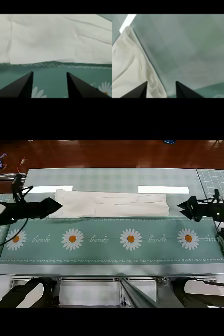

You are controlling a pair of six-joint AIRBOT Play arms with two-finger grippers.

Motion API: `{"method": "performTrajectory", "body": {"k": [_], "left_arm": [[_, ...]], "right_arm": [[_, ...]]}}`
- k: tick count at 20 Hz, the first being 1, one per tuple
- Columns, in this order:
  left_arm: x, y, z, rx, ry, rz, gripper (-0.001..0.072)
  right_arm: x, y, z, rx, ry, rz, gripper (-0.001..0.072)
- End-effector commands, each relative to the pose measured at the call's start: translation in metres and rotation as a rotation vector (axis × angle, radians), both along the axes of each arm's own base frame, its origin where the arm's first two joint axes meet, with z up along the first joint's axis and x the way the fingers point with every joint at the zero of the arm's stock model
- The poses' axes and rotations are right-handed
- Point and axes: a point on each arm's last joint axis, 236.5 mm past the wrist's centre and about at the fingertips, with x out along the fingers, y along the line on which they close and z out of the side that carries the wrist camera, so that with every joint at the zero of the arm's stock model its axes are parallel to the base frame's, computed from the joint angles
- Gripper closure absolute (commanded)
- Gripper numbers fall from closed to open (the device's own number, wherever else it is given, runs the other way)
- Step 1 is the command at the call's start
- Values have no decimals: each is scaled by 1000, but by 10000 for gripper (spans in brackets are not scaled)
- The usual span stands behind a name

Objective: Fold the shirts.

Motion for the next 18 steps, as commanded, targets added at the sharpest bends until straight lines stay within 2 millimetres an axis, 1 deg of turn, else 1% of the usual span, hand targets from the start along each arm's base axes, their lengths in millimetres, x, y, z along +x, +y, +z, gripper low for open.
{"method": "performTrajectory", "body": {"k": [1, 4, 8, 9, 10, 11, 12, 13, 14, 15, 16, 18], "left_arm": [[-5, -15, -10, 12, -22, -18, 198], [-5, -15, -11, 12, -18, -17, 198], [-5, -15, -11, 11, -19, -17, 198], [-5, -15, -11, 11, -18, -17, 198], [-5, -15, -11, 11, -18, -17, 198], [-5, -15, -11, 11, -18, -17, 198], [-5, -15, -11, 11, -19, -17, 200], [-5, -15, -10, 10, -17, -21, 220], [-5, -16, -9, 10, -17, -26, 359], [-6, -17, -8, 12, -17, -38, 621], [-7, -20, -5, 14, -23, -58, 687], [-7, -33, 2, 13, -36, -97, 688]], "right_arm": [[20, 33, -18, 72, 24, 46, 300], [41, 57, -20, 119, 16, 78, 300], [65, 89, -26, 123, 19, 128, 300], [74, 95, -26, 116, 10, 134, 319], [81, 99, -24, 110, -1, 138, 431], [85, 103, -19, 102, -22, 160, 641], [88, 106, -10, 85, -58, 202, 685], [86, 109, 1, 85, -75, 234, 685], [81, 106, 10, 73, -83, 258, 685], [72, 101, 20, 43, -81, 299, 685], [60, 94, 30, 3, -71, 342, 685], [32, 77, 56, -109, -56, 407, 685]]}}
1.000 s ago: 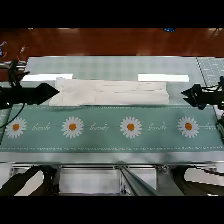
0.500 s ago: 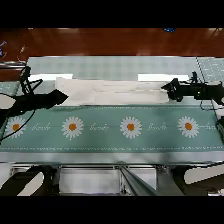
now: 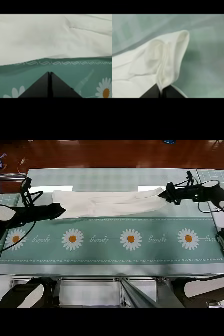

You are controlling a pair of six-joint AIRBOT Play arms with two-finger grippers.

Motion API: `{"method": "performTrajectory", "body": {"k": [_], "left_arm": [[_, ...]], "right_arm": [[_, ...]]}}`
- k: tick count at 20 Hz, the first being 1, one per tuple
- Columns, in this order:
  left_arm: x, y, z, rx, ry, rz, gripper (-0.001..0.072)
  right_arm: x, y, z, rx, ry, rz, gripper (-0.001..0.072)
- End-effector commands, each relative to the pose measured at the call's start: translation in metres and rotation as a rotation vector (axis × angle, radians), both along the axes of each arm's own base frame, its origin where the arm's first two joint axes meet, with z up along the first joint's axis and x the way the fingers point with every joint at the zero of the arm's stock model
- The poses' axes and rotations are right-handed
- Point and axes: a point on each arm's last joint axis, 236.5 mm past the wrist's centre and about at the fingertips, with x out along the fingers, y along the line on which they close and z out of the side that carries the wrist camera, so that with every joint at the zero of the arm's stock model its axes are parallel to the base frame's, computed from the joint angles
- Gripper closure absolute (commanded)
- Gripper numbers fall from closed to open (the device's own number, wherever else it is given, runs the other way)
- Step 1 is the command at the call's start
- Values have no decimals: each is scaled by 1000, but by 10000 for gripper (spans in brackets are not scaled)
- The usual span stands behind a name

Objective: Fold the shirts.

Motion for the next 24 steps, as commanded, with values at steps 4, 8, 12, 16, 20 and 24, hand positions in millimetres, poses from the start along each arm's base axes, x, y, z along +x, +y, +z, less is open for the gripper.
{"method": "performTrajectory", "body": {"k": [4, 8, 12, 16, 20, 24], "left_arm": [[2, -78, 26, 8, -68, -232, 688], [10, -177, 13, -2, -28, -443, 689], [3, -275, -26, -27, 132, -609, 688], [-45, -352, -73, -19, 324, -764, 688], [-104, -418, -86, -99, 404, -888, 688], [-121, -428, -82, -112, 426, -943, 688]], "right_arm": [[-92, -27, 82, -277, -73, 127, 685], [-153, -6, 131, -303, -184, 121, 685], [-201, 10, 164, -310, -256, 103, 685], [-221, 17, 187, -323, -321, 86, 685], [-225, 24, 192, -299, -335, 93, 685], [-224, 24, 193, -299, -336, 92, 685]]}}
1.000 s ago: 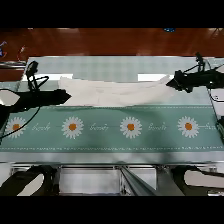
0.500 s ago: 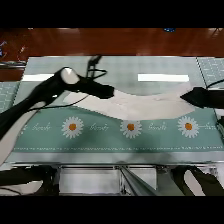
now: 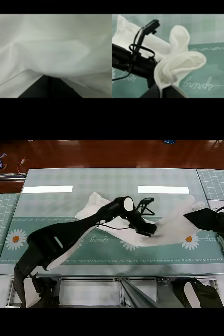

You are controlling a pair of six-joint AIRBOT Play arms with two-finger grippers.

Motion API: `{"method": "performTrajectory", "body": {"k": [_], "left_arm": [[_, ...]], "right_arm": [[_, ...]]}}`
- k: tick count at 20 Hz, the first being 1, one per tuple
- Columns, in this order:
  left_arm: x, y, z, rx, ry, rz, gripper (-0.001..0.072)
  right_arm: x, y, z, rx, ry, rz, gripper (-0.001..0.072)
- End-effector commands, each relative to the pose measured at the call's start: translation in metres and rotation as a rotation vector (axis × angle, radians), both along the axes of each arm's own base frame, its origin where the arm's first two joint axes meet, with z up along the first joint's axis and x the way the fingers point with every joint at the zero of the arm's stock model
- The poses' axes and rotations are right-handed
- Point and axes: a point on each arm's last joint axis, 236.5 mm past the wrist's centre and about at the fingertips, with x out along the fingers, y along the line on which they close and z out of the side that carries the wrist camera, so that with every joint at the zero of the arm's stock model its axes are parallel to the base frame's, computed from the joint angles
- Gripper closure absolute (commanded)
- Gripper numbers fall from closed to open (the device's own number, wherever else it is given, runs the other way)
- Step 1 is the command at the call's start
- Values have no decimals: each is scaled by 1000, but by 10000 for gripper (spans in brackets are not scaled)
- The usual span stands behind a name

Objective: Fold the shirts.

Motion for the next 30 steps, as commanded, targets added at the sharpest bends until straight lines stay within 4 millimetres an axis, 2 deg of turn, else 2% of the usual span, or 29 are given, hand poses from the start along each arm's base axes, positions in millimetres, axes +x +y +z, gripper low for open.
{"method": "performTrajectory", "body": {"k": [1, 2, 4, 7, 9, 10, 12, 14, 16, 19, 22, 25, 28, 30], "left_arm": [[-2, -7, 10, -21, 32, -25, 688], [17, 3, 20, -31, 19, 6, 688], [64, 38, 47, -52, -30, 63, 688], [123, 122, 90, 2, -144, 170, 688], [143, 183, 124, 46, -272, 255, 688], [149, 215, 141, 68, -340, 315, 688], [145, 275, 170, 93, -449, 436, 688], [123, 324, 187, 105, -516, 538, 688], [95, 357, 191, 108, -552, 620, 687], [55, 382, 172, 118, -558, 686, 687], [28, 385, 138, 139, -500, 687, 687], [17, 386, 111, 160, -431, 701, 687], [21, 387, 103, 160, -429, 721, 687], [28, 388, 103, 156, -442, 736, 688]], "right_arm": [[-2, 3, 2, 8, -5, 3, 685], [-2, 3, 3, 13, -6, 4, 685], [-1, 12, 9, 58, -14, 11, 685], [15, 25, 28, 170, -74, 7, 686], [30, 39, 33, 254, -84, 39, 685], [39, 49, 29, 272, -78, 56, 685], [59, 82, 15, 292, -59, 111, 686], [81, 126, -6, 300, -29, 169, 686], [106, 176, -28, 313, 18, 223, 685], [137, 241, -61, 318, 95, 304, 685], [164, 291, -91, 339, 162, 352, 685], [175, 330, -109, 390, 208, 377, 685], [174, 357, -129, 395, 242, 396, 667], [174, 364, -141, 383, 234, 400, 303]]}}
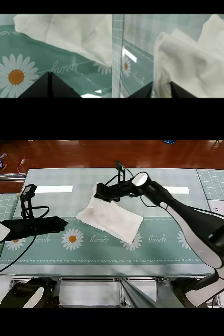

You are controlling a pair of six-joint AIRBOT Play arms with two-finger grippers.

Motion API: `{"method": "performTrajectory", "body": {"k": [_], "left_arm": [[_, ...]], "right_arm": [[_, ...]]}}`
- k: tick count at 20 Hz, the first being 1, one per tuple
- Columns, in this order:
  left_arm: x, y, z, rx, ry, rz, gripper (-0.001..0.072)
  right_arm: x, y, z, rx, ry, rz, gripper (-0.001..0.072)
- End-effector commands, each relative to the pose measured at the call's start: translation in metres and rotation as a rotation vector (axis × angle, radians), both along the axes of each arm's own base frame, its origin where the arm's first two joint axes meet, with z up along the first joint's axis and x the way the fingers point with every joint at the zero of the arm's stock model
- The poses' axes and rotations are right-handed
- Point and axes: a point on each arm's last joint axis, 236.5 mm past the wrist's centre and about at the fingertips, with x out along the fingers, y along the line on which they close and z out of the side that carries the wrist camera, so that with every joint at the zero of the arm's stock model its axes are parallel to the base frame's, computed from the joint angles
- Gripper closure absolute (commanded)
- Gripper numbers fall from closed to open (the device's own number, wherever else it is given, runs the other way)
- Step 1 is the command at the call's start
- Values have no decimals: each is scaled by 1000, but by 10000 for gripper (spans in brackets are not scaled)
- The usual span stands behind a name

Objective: Fold the shirts.

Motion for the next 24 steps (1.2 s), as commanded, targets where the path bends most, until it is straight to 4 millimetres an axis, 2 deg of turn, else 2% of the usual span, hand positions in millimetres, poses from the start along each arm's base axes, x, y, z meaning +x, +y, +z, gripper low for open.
{"method": "performTrajectory", "body": {"k": [1, 3, 5, 6, 7, 8, 10, 12, 13, 14, 15, 17, 20, 22, 24], "left_arm": [[7, 2, -6, -7, -14, 32, 687], [13, 3, -7, -10, -21, 44, 687], [18, 5, -7, -11, -36, 56, 687], [18, 4, -6, -12, -37, 57, 687], [18, 4, -6, -15, -36, 57, 687], [18, 3, -6, -18, -34, 56, 687], [18, 2, -6, -22, -32, 57, 687], [18, 2, -6, -22, -33, 57, 687], [18, 2, -6, -26, -32, 57, 687], [18, 1, -5, -28, -32, 57, 687], [17, 0, -5, -32, -31, 57, 687], [17, 0, -5, -33, -30, 56, 687], [18, -1, -6, -36, -23, 57, 687], [17, -2, -7, -40, -20, 56, 687], [17, -2, -7, -40, -20, 55, 687]], "right_arm": [[0, 21, -20, -3, 1, 25, 304], [4, 3, -3, 23, 26, 27, 305], [7, -42, 31, 33, 35, 56, 305], [6, -75, 52, 11, 18, 71, 306], [3, -111, 70, -45, -6, 72, 306], [-3, -156, 81, -160, -26, 49, 306], [-23, -260, 86, -501, -41, -94, 306], [-62, -362, 83, -819, -3, -319, 306], [-85, -394, 78, -913, 9, -397, 305], [-109, -407, 65, -927, 29, -444, 305], [-129, -407, 46, -888, 55, -473, 305], [-153, -384, 4, -733, 126, -514, 305], [-160, -328, -44, -440, 233, -552, 305], [-155, -305, -64, -315, 277, -567, 305], [-146, -290, -75, -250, 312, -549, 305]]}}
